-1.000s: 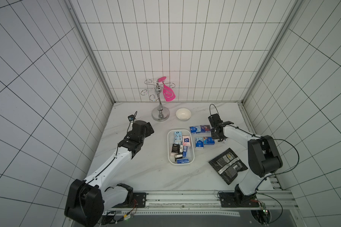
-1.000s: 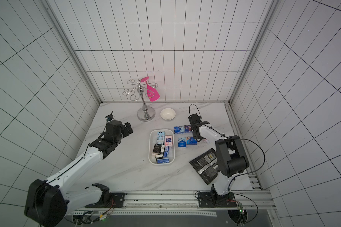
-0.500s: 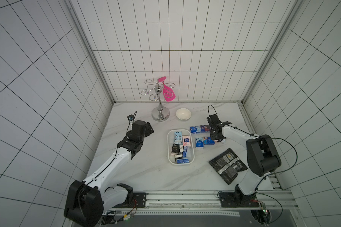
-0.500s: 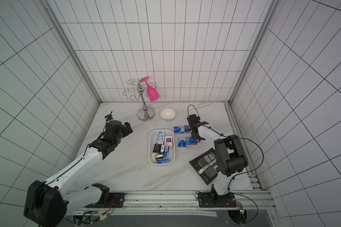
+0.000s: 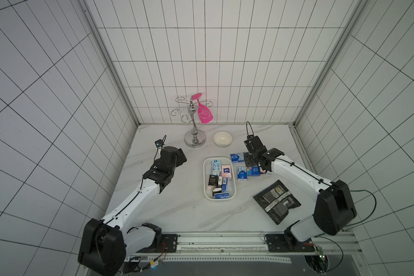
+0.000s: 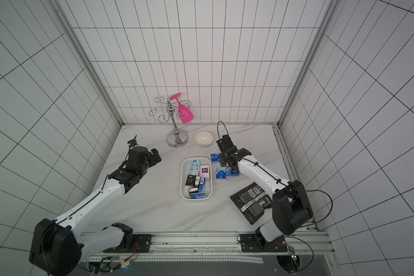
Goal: Take the pocket tissues out of the storage box
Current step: Place the pocket tissues at the center of the board, then pick up the pocket tissues from the storage box.
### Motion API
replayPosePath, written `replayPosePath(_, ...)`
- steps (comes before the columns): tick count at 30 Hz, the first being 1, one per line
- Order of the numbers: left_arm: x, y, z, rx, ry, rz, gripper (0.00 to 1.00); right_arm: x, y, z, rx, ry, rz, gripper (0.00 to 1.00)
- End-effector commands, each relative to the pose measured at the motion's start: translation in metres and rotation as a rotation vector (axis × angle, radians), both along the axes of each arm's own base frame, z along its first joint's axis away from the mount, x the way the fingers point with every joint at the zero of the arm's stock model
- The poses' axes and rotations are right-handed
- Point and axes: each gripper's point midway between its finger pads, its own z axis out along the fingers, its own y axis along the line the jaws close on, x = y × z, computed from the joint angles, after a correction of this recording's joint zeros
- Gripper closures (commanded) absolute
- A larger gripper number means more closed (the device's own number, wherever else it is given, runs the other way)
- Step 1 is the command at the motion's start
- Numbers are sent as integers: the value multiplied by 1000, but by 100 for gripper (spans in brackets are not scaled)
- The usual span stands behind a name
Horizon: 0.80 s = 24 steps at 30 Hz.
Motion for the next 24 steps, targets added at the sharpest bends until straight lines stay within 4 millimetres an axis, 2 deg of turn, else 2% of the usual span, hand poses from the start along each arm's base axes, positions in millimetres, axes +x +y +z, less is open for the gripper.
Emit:
replayPosePath(1, 3, -2, 1, -9, -9, -6, 2, -21, 53, 21, 124, -5, 153, 54)
replayPosePath(5, 2, -3, 0, -16, -7, -8, 2, -38, 100, 23, 197, 0, 243, 53)
replayPosePath(10, 0, -3, 0, -14, -4, -9, 2, -30, 140, 11, 229, -1, 267, 49)
replayPosePath(14, -2, 0, 5, -9, -18, -4, 2, -16, 156, 0, 226, 16, 240, 45)
replayPosePath(20, -3, -1, 11, -15, -32, -7, 2, -3, 170, -14, 216, 37, 217, 43)
replayPosePath(24, -3, -1, 11, -16, -32, -7, 2, 3, 170, -32, 173, 68, 191, 42)
